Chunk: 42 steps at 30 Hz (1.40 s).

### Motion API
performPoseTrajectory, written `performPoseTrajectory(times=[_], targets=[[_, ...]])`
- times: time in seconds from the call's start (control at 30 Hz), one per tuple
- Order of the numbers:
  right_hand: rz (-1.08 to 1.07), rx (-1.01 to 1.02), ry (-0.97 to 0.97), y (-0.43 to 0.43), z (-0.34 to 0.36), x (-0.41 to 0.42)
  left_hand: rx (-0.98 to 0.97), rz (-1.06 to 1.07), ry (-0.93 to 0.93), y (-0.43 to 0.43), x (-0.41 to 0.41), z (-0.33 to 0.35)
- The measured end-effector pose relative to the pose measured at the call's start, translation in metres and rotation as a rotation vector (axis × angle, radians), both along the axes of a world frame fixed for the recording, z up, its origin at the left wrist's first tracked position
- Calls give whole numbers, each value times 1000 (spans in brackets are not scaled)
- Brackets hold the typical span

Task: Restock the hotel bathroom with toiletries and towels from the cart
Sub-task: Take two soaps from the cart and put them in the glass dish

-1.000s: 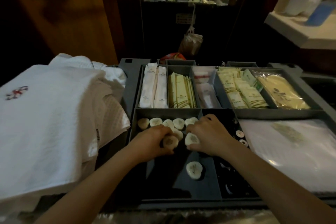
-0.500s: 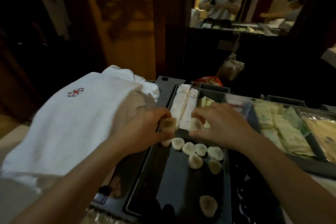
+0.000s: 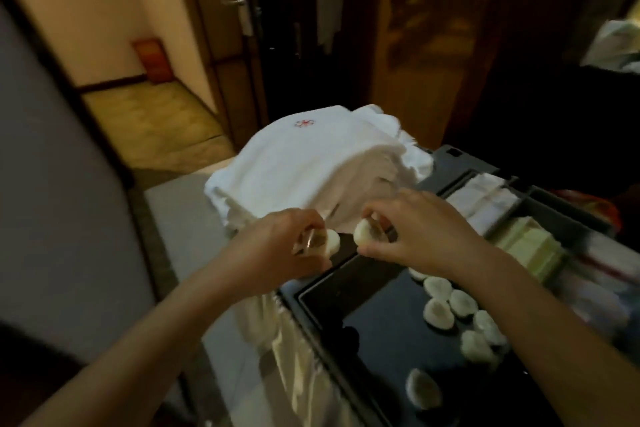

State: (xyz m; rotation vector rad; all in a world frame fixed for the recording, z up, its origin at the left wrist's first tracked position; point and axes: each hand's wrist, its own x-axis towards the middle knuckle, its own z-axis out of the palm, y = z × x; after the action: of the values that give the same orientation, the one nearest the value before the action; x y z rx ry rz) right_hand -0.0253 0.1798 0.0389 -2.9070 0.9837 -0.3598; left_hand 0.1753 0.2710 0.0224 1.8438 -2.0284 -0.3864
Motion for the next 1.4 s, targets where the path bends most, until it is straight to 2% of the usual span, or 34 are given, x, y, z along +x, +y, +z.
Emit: performPoseTrajectory(times=[0.2,0.37,0.73,0.87,1.0,1.4], targets=[[294,70,28,45,-2,66,22,262,-9,94,34,-6],[512,48,77,95,-2,136,54,487,-19,175,63,-7],[975,37,196,253,-16,310,119,958,17,395,162,-9],[1091,37,212,324,-20,369,73,1066,74,472,193,-11],[1178,27,239,395,-24,420,68,1216,41,547,213,-14],[1527,98,225,572,-17,552,27,1688,141,725,229,-16]])
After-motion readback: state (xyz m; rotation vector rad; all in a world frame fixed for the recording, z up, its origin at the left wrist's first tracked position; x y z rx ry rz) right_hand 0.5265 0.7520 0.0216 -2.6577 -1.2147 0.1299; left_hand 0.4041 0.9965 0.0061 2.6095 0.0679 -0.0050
